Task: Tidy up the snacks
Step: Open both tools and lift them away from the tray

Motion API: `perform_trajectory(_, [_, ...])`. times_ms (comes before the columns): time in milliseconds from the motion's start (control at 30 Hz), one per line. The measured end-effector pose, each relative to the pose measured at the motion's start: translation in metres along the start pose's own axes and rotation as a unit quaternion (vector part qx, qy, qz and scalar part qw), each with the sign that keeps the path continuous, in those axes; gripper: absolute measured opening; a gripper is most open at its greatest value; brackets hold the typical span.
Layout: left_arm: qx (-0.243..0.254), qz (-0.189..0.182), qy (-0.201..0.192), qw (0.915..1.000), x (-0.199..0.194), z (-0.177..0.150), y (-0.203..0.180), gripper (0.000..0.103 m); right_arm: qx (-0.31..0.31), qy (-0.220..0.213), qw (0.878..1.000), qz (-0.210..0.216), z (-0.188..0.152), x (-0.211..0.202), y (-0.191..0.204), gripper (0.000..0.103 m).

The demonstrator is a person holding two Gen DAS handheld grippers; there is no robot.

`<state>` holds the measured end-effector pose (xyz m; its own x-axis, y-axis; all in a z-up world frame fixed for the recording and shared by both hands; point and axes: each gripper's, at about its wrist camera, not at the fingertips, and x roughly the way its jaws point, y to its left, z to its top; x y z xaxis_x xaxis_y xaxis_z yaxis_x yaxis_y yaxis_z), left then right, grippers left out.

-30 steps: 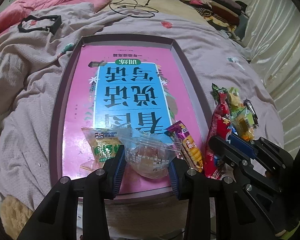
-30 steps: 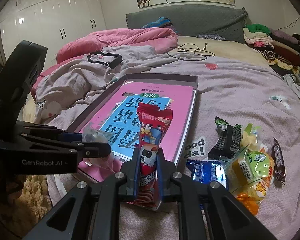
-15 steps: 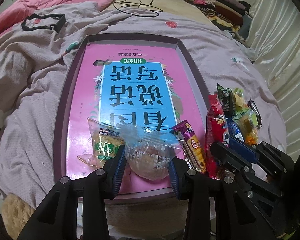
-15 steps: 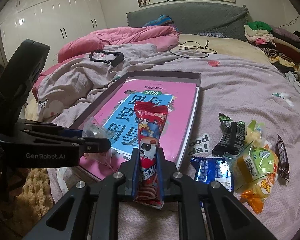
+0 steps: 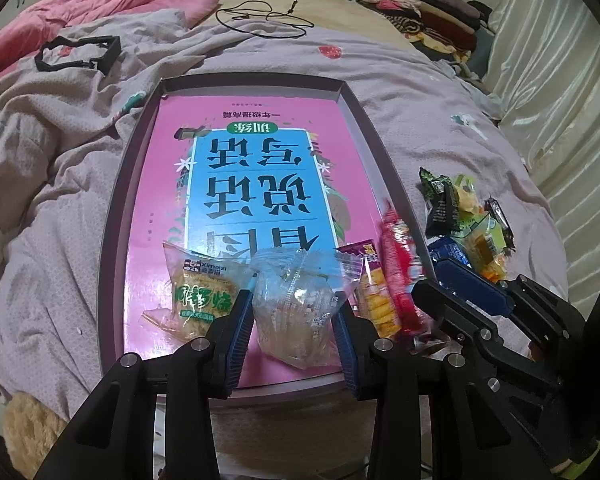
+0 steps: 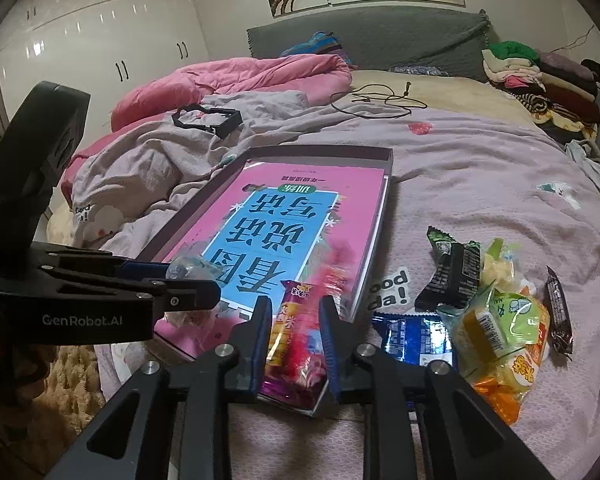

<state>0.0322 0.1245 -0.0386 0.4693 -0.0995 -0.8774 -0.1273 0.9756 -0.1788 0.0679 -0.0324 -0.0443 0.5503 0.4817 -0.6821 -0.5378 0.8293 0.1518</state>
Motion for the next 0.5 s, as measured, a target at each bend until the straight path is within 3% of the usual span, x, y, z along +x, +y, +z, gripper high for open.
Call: perform_trajectory(500, [0.004,-0.002,-0.013,0.9999,-0.009,0.003,-0.004,0.05,-0.002,-0.017,1.0,-0.004,0.001,-0.011,-0.001,0.036])
